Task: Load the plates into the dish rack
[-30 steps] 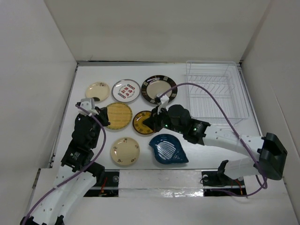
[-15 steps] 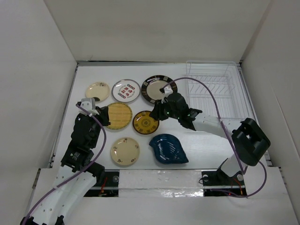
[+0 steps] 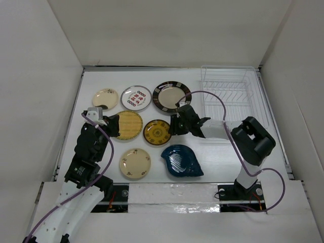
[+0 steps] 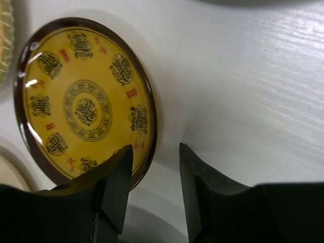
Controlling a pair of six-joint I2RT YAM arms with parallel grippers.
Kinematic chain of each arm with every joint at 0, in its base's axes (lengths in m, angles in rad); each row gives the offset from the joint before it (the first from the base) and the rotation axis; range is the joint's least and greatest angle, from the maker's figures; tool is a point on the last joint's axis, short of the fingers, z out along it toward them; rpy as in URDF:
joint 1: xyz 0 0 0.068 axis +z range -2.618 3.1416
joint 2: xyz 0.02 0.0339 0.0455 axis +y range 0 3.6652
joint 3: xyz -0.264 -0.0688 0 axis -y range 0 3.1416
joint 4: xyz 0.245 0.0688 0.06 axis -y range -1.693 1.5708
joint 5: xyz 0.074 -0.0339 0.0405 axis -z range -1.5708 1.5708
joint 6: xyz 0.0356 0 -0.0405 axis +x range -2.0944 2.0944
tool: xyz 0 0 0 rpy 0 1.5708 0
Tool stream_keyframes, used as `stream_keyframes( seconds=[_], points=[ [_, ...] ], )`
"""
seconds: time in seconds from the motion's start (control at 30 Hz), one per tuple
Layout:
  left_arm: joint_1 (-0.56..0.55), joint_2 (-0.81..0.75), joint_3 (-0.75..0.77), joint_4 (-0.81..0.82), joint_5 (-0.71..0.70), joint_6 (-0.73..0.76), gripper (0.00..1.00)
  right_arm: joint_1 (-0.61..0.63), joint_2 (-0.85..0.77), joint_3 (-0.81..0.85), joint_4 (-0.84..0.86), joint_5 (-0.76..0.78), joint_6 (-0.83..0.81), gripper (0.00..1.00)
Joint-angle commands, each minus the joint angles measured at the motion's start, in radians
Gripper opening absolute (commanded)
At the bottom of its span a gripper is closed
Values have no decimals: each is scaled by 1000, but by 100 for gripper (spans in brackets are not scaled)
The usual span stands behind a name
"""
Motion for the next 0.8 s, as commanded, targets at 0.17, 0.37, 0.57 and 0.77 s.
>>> stream_keyframes(
  seconds=[0.17, 0.37, 0.57, 0.77],
  points=[
    [5, -14, 10, 49, 30, 5, 5, -17, 98, 62, 44, -48, 47, 42],
    [5, -20, 13, 49, 33, 3, 6, -28, 77, 36, 78, -49, 74, 4],
    [5, -51, 14, 49, 36, 3, 6, -28, -55, 18, 75, -22, 63, 0],
    [5, -109, 14, 49, 51, 0, 6, -34, -277, 66, -14, 116, 4, 0]
  ],
)
